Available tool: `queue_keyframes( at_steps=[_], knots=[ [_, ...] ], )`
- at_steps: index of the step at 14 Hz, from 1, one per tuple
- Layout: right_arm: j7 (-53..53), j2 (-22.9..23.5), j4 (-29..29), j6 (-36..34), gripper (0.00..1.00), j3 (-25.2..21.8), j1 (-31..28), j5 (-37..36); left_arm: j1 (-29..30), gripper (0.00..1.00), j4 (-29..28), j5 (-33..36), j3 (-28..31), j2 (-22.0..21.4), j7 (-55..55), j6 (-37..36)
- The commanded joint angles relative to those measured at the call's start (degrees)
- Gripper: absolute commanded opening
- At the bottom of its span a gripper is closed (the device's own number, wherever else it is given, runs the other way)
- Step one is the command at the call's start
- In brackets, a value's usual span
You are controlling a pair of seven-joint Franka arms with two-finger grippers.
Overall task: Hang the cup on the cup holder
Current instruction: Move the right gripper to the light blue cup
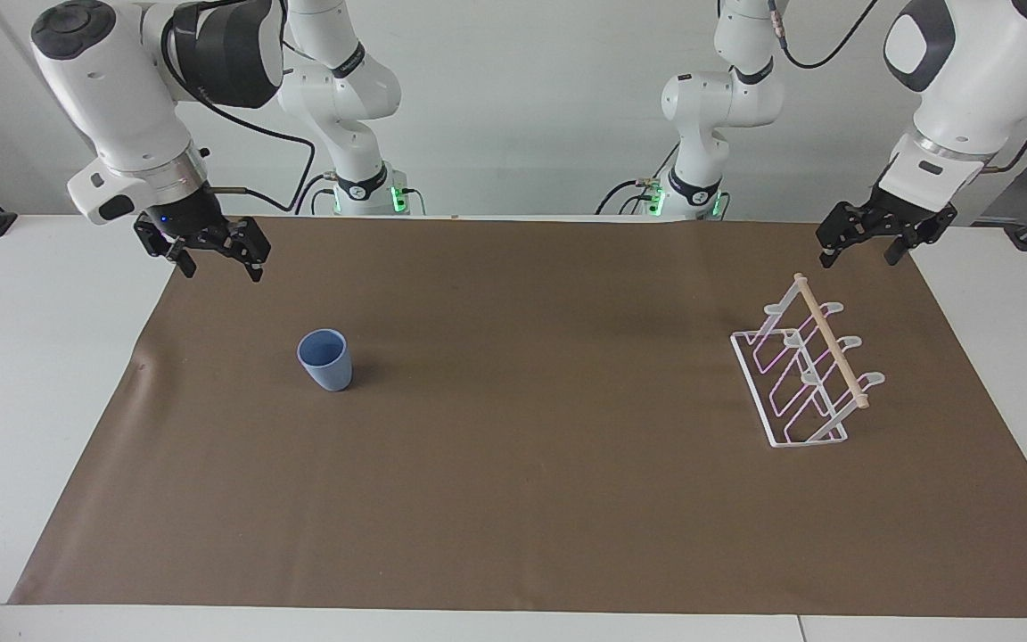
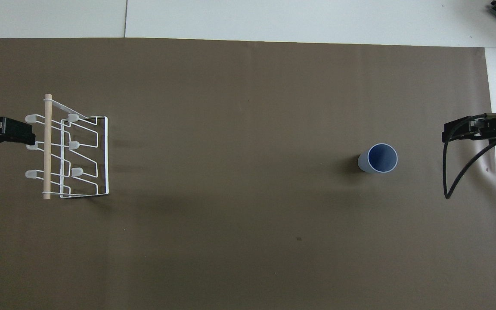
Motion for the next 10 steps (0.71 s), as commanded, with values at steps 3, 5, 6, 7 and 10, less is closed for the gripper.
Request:
queue_keyframes(
  at_steps=[3,5,6,7,10],
  knots=[
    [-0.7,-1.2,-1.7,1.4,1.0,0.3,-0.4,0.5,0.4,1.0,-1.2,-0.5,-0.1,-1.2,0.4,-0.3],
    [-0.8,-1.6,-3.0,1.7,1.0,0.6,-0.3,0.5,0.3,1.0,-1.2,-0.5,-0.1,-1.3,0.4,-0.3],
    [-0.7,-2.4,-4.9,3.3,1.0,0.7,-0.2,0.6,0.3,1.0,-1.2,-0.5,-0.1,-1.3,0.4,-0.3],
    [-0.7,-3.5,-8.4,6.9,1.0,0.8,-0.3,0.6,0.3,1.0,-1.2,-0.5,-0.1,-1.3,0.4,-0.3],
    [-0.7,-5.9,-18.5,17.6,1.0,1.3,-0.2,0.6,0.3,1.0,-1.2,-0.5,-0.1,-1.2,0.5,-0.3]
  ],
)
